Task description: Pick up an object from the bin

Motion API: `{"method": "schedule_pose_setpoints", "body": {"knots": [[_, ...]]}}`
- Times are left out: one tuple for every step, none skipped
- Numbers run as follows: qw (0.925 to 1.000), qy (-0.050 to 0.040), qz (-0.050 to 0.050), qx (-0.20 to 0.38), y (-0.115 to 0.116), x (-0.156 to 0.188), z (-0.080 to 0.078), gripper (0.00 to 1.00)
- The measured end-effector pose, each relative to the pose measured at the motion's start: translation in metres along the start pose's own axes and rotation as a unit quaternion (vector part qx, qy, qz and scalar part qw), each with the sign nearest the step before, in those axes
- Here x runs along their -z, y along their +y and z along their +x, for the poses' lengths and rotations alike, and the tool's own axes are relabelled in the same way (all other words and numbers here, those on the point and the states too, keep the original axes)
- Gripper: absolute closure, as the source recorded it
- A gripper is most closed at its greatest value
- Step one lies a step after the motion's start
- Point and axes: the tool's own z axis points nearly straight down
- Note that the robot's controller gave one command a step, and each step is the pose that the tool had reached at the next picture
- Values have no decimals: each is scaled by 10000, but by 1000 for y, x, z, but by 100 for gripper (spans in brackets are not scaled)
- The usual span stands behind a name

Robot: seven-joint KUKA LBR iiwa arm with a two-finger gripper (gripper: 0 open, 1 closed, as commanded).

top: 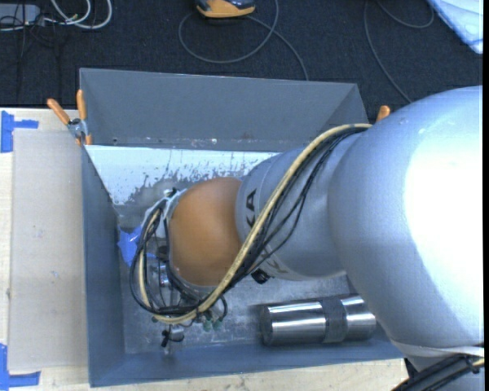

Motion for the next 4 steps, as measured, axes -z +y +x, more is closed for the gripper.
{"method": "schedule_pose_setpoints", "body": {"knots": [[9959,-16,-1,903,-15,11,10,0],[9722,-32,-2,2341,-35,13,1,0],[9678,-77,1,2514,-64,-6,19,0],[9660,-90,3,2583,-67,-5,20,0]]}}
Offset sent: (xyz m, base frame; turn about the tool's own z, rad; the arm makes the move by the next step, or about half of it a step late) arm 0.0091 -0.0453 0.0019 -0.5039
